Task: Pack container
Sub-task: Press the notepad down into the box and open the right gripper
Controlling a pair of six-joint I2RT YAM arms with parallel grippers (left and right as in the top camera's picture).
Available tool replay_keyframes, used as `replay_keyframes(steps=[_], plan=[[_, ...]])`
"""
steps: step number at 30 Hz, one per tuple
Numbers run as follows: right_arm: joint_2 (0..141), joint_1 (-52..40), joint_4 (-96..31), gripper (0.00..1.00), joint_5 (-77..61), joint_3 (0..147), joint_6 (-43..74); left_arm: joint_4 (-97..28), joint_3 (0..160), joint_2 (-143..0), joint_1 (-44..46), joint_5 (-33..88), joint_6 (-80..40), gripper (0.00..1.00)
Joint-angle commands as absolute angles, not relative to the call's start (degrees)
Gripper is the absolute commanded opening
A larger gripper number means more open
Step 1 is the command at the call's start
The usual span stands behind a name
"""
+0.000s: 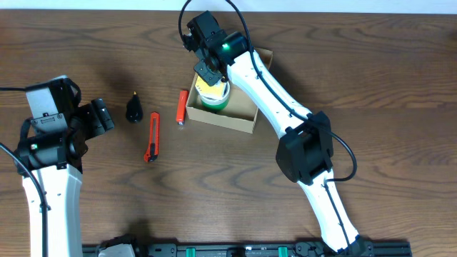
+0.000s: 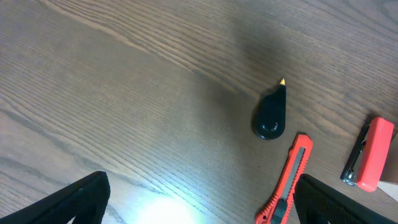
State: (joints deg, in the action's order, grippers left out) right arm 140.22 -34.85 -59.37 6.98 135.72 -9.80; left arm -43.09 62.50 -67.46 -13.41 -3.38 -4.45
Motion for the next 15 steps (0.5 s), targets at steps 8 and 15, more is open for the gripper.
replay_keyframes(steps=[8,15], plan=[[133.80,-39.99,-66.43,0.02,7.27,143.98,-8.75,-43.11,63.70,-67.48,-13.56,-3.55,-3.81,0.95],[132.49,-45.10,-70.98,0.08,5.87,144.53,-5.21,-43.11,63.70,-67.48,-13.56,-3.55,-3.81,0.95]])
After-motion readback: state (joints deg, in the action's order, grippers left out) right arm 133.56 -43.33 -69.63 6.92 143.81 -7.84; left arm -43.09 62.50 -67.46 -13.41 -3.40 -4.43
